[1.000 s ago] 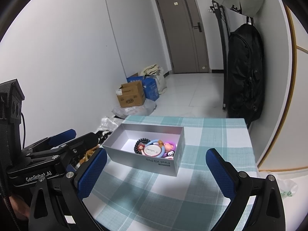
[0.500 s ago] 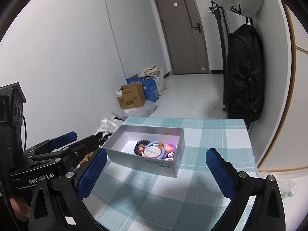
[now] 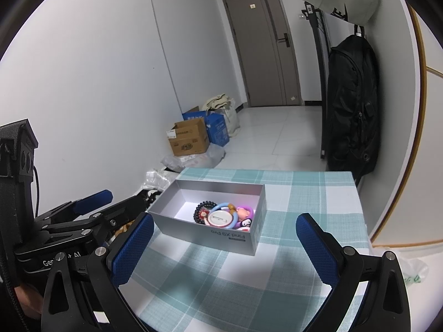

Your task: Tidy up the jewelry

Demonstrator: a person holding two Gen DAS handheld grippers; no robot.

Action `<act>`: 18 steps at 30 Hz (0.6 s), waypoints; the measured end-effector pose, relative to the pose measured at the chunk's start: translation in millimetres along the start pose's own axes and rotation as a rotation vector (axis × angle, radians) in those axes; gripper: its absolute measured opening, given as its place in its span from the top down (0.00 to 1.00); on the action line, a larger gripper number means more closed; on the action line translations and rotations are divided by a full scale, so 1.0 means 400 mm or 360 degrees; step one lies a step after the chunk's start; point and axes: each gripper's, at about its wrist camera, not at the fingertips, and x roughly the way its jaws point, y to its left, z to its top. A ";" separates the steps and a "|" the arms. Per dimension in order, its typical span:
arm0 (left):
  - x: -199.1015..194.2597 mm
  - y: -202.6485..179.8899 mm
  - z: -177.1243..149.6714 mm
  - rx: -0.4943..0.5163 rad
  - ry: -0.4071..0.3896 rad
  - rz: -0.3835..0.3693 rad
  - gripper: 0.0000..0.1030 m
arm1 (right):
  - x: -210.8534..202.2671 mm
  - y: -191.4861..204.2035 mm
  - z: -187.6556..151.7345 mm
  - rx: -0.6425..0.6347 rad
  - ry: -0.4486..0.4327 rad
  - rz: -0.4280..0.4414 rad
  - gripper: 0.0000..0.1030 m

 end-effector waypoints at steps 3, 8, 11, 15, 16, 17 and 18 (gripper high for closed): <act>0.001 0.002 0.000 0.0001 0.0000 0.0001 0.17 | 0.000 0.000 0.001 0.0006 0.0003 0.0001 0.00; 0.000 0.000 0.002 0.0004 0.0001 -0.0005 0.17 | -0.001 0.001 0.001 0.0006 0.0002 0.0003 0.00; 0.001 -0.002 0.002 0.0006 0.0000 -0.0011 0.17 | 0.000 0.000 0.000 0.0007 0.0002 0.0003 0.00; 0.003 -0.003 0.003 0.0004 0.0003 -0.0013 0.17 | 0.000 0.000 0.000 0.0012 0.0007 0.0002 0.00; 0.004 -0.002 0.002 0.0003 0.0005 -0.0014 0.17 | 0.001 0.000 0.000 0.0013 0.0009 0.0003 0.00; 0.004 -0.003 0.003 0.0003 0.0006 -0.0013 0.17 | 0.002 0.000 -0.001 0.0014 0.0011 0.0002 0.00; 0.005 -0.002 0.002 0.0003 0.0007 -0.0014 0.17 | 0.001 -0.001 -0.001 0.0014 0.0012 0.0000 0.00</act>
